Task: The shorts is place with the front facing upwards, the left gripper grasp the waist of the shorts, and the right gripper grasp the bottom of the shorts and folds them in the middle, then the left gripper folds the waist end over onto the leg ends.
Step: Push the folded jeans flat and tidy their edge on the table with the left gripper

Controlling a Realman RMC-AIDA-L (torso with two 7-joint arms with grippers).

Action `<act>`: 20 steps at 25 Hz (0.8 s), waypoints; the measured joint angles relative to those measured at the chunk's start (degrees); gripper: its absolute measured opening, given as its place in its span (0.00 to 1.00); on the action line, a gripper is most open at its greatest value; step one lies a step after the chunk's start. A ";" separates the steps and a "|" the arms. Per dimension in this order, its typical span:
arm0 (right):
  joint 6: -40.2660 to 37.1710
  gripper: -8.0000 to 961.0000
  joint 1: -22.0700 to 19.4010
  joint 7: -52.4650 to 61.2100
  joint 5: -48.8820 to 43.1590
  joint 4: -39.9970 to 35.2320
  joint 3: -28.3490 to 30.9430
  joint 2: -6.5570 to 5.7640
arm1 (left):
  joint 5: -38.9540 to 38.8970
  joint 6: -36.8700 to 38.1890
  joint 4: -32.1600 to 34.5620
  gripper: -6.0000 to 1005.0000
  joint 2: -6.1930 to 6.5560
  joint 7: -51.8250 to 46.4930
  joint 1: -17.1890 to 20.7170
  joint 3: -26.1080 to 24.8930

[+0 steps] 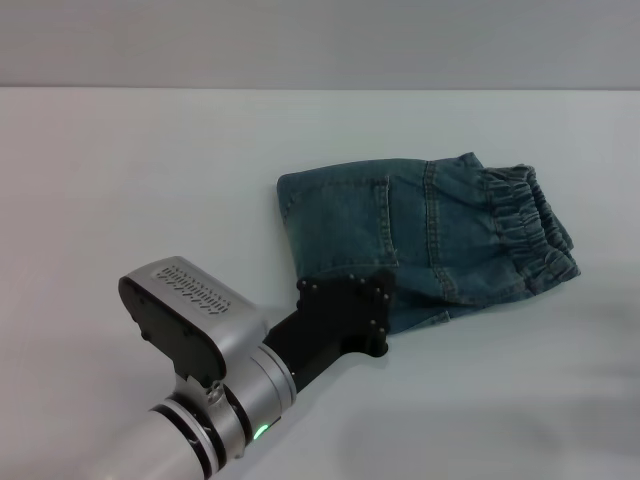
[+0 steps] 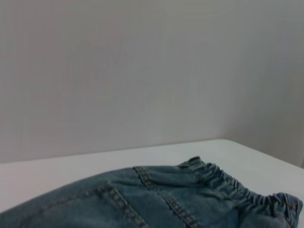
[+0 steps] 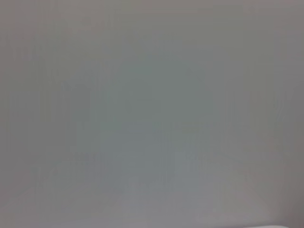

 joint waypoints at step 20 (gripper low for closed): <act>0.01 0.01 -0.18 -0.12 0.00 2.25 0.01 -0.13 | -0.47 0.22 12.99 0.02 -0.51 -9.49 -10.94 -0.96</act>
